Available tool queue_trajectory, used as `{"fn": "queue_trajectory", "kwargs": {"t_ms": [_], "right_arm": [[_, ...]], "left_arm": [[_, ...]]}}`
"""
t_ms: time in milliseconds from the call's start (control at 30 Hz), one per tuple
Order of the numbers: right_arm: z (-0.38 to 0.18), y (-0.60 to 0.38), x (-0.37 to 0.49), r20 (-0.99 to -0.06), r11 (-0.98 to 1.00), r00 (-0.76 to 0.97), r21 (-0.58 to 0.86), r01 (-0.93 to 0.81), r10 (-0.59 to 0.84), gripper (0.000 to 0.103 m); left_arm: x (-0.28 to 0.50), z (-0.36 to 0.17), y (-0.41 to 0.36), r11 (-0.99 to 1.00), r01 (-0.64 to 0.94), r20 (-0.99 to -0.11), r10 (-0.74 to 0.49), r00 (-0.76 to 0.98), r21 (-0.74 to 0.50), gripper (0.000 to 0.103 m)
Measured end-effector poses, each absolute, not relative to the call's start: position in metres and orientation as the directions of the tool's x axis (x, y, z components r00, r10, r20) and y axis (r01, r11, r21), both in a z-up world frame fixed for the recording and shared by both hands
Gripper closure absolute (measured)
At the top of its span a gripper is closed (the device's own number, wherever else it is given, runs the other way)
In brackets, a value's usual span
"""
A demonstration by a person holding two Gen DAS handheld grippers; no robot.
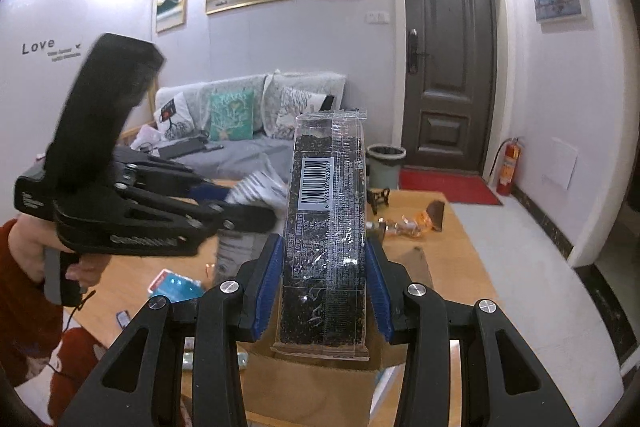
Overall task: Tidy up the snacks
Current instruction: 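Carry both packs to the cardboard box and open both grippers inside, then move both tools back over the remaining snacks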
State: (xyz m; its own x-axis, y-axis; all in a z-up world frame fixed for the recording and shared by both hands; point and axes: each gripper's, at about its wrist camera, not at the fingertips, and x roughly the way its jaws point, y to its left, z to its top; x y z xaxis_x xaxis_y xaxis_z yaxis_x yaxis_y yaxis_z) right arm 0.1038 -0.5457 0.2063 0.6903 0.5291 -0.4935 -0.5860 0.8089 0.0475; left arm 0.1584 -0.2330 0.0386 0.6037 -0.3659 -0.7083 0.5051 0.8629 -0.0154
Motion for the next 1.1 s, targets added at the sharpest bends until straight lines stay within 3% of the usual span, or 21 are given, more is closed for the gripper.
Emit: {"fn": "queue_trajectory", "kwargs": {"t_ms": [200, 267, 300, 333, 400, 600, 633, 700, 833, 933, 1000, 1100], "right_arm": [[0.181, -0.540, 0.139, -0.563, 0.793, 0.618, 0.117, -0.598, 0.549, 0.066], [0.173, -0.539, 0.149, -0.587, 0.789, 0.594, 0.132, -0.600, 0.550, 0.066], [0.169, -0.537, 0.154, -0.600, 0.789, 0.585, 0.134, -0.599, 0.546, 0.066], [0.165, -0.535, 0.159, -0.614, 0.789, 0.574, 0.135, -0.599, 0.542, 0.066], [0.158, -0.531, 0.165, -0.631, 0.787, 0.557, 0.145, -0.600, 0.541, 0.066], [0.139, -0.517, 0.177, -0.662, 0.776, 0.514, 0.166, -0.609, 0.546, 0.064], [0.136, -0.514, 0.178, -0.666, 0.773, 0.509, 0.166, -0.612, 0.546, 0.063], [0.131, -0.506, 0.185, -0.676, 0.772, 0.502, 0.160, -0.615, 0.540, 0.049], [0.127, -0.496, 0.185, -0.688, 0.774, 0.506, 0.130, -0.620, 0.520, 0.047], [0.129, -0.494, 0.179, -0.688, 0.773, 0.511, 0.117, -0.623, 0.516, 0.045], [0.132, -0.493, 0.174, -0.679, 0.775, 0.524, 0.107, -0.623, 0.515, 0.032], [0.139, -0.491, 0.162, -0.656, 0.771, 0.546, 0.089, -0.630, 0.521, 0.022]], "left_arm": [[0.181, -0.007, -0.241, 0.867, 0.498, -0.809, -0.309, 0.500, -0.023, 0.079], [0.178, -0.010, -0.231, 0.874, 0.486, -0.803, -0.303, 0.514, -0.019, 0.075], [0.175, -0.005, -0.227, 0.878, 0.478, -0.783, -0.300, 0.545, -0.003, 0.064], [0.173, -0.001, -0.221, 0.879, 0.477, -0.770, -0.302, 0.562, 0.004, 0.041], [0.165, 0.011, -0.212, 0.883, 0.469, -0.732, -0.306, 0.608, 0.021, 0.018], [0.162, 0.027, -0.188, 0.891, 0.452, -0.694, -0.298, 0.655, 0.045, 0.017], [0.161, 0.028, -0.185, 0.893, 0.448, -0.691, -0.303, 0.656, 0.033, 0.017], [0.162, 0.027, -0.176, 0.902, 0.431, -0.688, -0.297, 0.662, 0.026, 0.017], [0.156, 0.030, -0.162, 0.913, 0.407, -0.679, -0.283, 0.678, 0.026, 0.016], [0.150, 0.032, -0.151, 0.923, 0.383, -0.661, -0.270, 0.700, 0.028, 0.006], [0.143, 0.036, -0.140, 0.930, 0.366, -0.642, -0.268, 0.718, 0.021, 0.002], [0.132, 0.042, -0.127, 0.937, 0.349, -0.626, -0.265, 0.733, 0.013, 0.002]]}}
